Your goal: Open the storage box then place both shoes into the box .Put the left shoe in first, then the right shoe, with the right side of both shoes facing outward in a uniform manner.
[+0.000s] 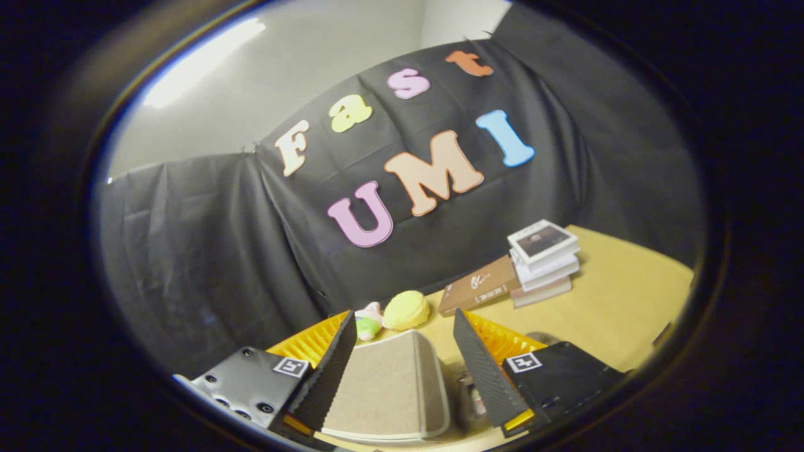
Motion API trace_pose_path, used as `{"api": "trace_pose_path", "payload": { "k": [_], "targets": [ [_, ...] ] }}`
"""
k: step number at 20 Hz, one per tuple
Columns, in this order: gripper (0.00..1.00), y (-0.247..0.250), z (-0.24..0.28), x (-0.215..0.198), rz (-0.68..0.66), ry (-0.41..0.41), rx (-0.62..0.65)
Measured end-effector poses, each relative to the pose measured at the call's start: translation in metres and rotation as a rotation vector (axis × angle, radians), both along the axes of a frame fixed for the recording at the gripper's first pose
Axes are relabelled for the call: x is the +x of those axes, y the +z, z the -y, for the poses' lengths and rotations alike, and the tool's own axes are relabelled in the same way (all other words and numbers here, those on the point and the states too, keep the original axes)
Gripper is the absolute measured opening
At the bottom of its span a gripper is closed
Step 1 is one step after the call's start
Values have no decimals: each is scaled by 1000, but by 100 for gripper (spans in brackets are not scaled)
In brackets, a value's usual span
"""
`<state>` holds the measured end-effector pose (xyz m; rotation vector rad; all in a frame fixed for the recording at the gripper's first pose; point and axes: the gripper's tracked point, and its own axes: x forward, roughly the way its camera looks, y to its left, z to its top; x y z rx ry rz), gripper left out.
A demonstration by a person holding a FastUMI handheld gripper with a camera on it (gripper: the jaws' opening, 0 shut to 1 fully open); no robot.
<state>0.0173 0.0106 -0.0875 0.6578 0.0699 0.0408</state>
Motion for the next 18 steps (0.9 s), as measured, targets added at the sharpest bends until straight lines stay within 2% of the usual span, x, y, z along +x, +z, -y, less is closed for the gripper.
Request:
{"api": "trace_pose_path", "payload": {
  "k": [5,15,18],
  "targets": [
    [98,-52,-2,-7,-48,-80,316],
    [92,-123,-8,-13,-140,-174,744],
    [90,-138,-18,-20,-186,-174,849]
  ]
}}
